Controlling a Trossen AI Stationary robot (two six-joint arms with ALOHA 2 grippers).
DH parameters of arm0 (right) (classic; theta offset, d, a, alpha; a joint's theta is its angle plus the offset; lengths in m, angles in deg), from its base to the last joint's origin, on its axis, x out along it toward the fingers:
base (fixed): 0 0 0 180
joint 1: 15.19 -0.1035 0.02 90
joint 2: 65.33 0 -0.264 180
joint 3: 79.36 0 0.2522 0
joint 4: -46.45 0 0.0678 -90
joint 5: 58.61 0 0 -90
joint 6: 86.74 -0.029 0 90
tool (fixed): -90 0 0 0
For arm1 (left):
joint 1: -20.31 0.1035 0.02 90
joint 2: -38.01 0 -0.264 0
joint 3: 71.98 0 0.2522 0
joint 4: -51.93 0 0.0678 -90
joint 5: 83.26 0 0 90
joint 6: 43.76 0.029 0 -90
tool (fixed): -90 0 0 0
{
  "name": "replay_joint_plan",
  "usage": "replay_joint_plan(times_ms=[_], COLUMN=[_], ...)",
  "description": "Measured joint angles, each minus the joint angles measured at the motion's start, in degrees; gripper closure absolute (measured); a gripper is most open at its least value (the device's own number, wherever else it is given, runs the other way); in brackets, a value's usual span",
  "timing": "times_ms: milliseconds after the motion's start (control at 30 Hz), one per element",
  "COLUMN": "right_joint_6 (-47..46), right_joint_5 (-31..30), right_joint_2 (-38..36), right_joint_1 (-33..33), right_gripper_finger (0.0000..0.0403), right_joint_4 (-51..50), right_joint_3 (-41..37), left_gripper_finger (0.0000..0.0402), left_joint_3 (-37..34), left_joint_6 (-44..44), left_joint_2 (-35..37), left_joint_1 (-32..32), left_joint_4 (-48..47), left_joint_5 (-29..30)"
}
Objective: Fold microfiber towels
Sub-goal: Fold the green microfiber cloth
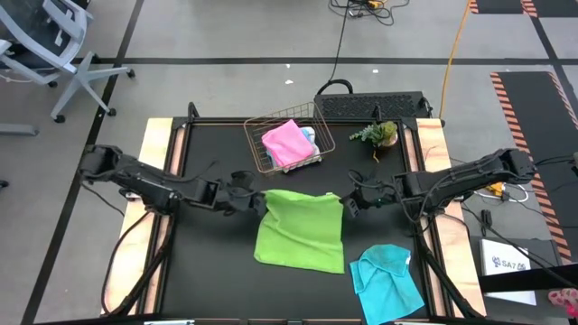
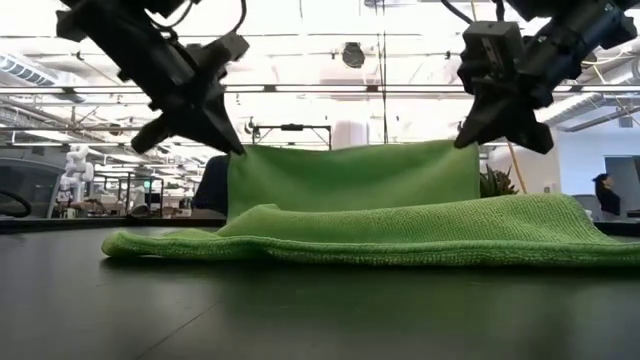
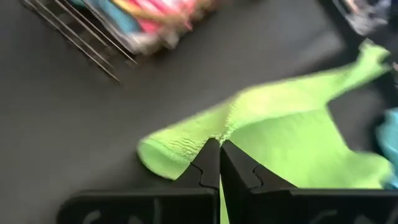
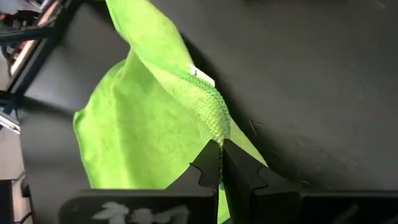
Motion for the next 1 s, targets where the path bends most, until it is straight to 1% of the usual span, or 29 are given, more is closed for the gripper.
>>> replay_joint_plan(times_ms=[233,500,1000], right_joint_6=[0.6,3.6,4.4], right_joint_5=[-0.4,-0.3,-0.6], right_joint_2=[0.0,0.0,0.0], right_joint_1=[2.1,3.6,3.8], right_gripper_finger=[0.0403,0.0403,0.0403], right_joint_4=[0.7,6.8,7.6], right_joint_3=[-0.7,-0.7,-0.6], left_gripper_finger=[0.04,0.04,0.0399], left_joint_3=[0.0,0.0,0.1], left_joint_6=[4.5,9.2,17.2], left_joint_2=[0.1,-0.4,-0.8], left_joint_1=[5.7,10.8,18.9], left_joint_4=[-0.8,-1.2,0.0], left_joint_5=[4.4,6.1,4.7])
